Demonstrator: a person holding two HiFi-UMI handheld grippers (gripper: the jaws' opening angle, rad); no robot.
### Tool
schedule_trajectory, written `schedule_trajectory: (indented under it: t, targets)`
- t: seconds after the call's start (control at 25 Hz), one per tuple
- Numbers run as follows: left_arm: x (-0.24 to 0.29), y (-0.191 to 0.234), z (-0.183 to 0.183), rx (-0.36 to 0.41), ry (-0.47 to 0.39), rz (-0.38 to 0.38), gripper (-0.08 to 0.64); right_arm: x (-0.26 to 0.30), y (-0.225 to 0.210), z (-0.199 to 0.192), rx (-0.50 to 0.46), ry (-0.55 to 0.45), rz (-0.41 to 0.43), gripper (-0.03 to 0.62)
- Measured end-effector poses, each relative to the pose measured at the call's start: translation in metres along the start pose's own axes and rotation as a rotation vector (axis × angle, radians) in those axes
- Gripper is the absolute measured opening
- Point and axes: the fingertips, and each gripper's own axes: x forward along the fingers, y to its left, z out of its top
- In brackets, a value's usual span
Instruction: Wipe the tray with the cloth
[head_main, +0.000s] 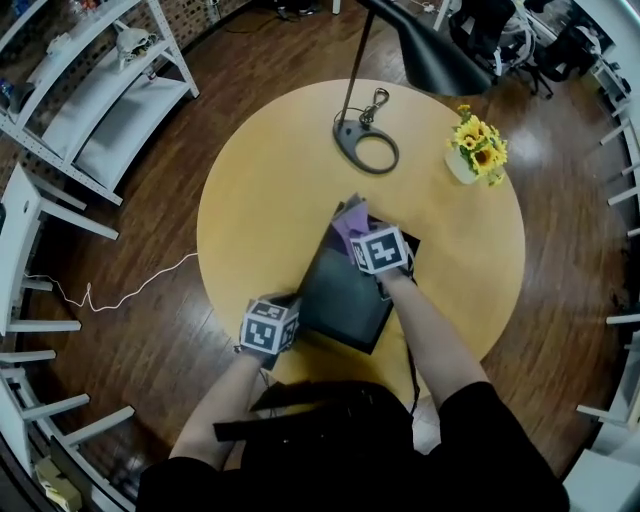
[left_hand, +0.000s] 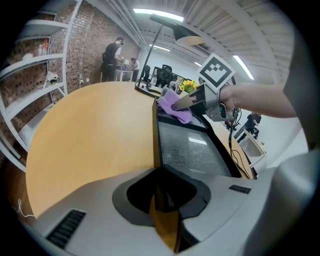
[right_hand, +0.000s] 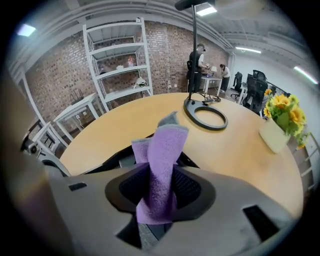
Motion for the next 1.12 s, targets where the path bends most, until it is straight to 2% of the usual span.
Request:
schedule_trajectory:
  t: [0.2,0.4,0.6,0.8,0.96,1.12]
  targets:
    - [0.01,-0.008,-0.013,0.091,0.018,0.031,0.048,-0.021,-0.03,-0.038,-0.033,0.059,-0.053,0.14]
    - [0.009,-0.009,-0.009,0.056,0.014,0.007,0.049,-0.046,-0.056,-0.071,-0.009,0.084,-0.096,0.14]
    - [0.01,-0.008,-0.009,0.02,0.012,0.017,0.049,-0.06,-0.06,-0.069,-0.014,0.008,-0.099,0.14]
    - [0.01,-0.013,-0.012,0.01,0.034,0.018,0.05,-0.066,-0.061,-0.078,-0.049,0.019,-0.164,0.14]
    - [0.007,-0.024,-0.018,-0.022,0.063,0.007,0.051,-0.067,-0.039,-0.052,-0.004,-0.075,-0.112,0.135]
    - [0.002,-0.041,-0.028,-0.144,0.085,-0.037,0.071,-0.052,0.008,-0.021,0.045,-0.127,-0.015,0.135]
